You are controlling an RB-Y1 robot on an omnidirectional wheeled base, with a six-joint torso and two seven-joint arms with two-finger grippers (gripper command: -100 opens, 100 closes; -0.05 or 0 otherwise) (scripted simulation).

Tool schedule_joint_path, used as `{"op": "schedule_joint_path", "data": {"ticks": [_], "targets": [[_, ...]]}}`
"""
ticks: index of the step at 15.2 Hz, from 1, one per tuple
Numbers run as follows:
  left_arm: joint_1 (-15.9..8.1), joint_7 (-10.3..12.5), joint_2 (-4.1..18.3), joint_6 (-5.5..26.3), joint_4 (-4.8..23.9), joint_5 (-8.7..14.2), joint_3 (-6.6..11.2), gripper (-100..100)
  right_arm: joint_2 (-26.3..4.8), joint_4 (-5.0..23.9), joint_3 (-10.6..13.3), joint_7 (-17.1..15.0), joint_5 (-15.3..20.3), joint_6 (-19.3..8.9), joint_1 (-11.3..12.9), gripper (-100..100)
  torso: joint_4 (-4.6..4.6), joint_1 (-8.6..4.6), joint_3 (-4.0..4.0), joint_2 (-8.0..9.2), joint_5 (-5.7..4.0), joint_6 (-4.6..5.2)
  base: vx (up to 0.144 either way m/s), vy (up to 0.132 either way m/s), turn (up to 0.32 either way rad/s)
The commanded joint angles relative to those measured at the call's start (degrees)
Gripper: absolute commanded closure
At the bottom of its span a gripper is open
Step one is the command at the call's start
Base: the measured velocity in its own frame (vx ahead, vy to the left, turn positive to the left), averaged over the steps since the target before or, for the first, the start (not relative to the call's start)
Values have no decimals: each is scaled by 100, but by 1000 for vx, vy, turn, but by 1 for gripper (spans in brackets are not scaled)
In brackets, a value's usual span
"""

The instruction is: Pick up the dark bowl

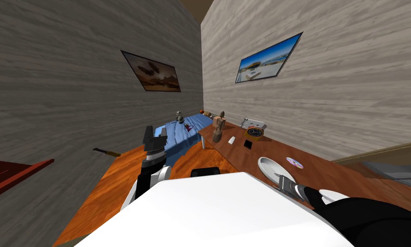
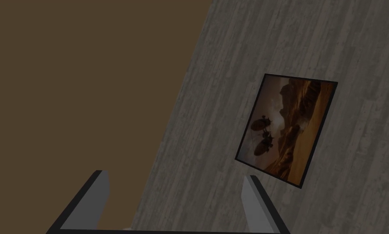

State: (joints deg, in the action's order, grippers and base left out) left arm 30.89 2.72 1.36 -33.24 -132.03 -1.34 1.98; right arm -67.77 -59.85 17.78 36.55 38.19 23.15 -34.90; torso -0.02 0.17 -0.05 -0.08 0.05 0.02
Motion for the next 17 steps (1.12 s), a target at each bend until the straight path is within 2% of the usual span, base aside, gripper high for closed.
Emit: {"op": "schedule_joint_path", "data": {"ticks": [1, 3, 4, 5, 9, 10, 11, 15, 17], "targets": [[0, 0, 0, 0, 0, 0, 0, 0, -13, 158, 57, 45, 52, 39, 30, -100, 0, 0, 0, 0, 0, 0, 17, 10, 34], [0, 0, 0, 0, 0, 0, 0, 0, -67, 343, 169, 130, 166, 24, -34, -100, 1, -2, 3, 4, 0, -2, 36, 24, 78], [0, 0, 0, 0, 0, 0, 0, 0, -36, 295, 120, 89, 118, 45, 15, -100, 1, 0, 1, 1, -1, -1, 29, 14, 14], [0, 0, 0, 0, 0, 0, 0, 0, 137, 453, 198, 96, 144, -29, 113, -100, 1, -2, 2, 3, -1, 0, -16, -13, 141], [-1, 0, 1, 0, 0, 0, 0, 0, 378, 608, 302, 60, 163, -170, 242, -100, 9, -31, 21, 36, -9, -1, -58, -50, 175], [-1, 0, 1, 0, 0, 0, 0, 0, 300, 563, 275, 62, 161, -122, 214, -100, 9, -32, 22, 37, -10, -2, -34, -29, 52], [-1, 0, 1, 0, 1, 0, 0, 0, 321, 581, 284, 66, 164, -132, 227, 100, 9, -28, 21, 34, -8, 0, -12, -12, 2], [0, 0, 0, 0, 0, 0, 0, 0, 321, 581, 285, 68, 165, -133, 225, 100, 6, -15, 12, 19, -4, 0, -3, -1, -2], [1, 0, 0, 0, 0, 0, 1, 0, 96, 427, 180, 102, 141, -6, 91, 100, 4, -5, 9, 14, 4, 10, 46, 34, -211]]}}
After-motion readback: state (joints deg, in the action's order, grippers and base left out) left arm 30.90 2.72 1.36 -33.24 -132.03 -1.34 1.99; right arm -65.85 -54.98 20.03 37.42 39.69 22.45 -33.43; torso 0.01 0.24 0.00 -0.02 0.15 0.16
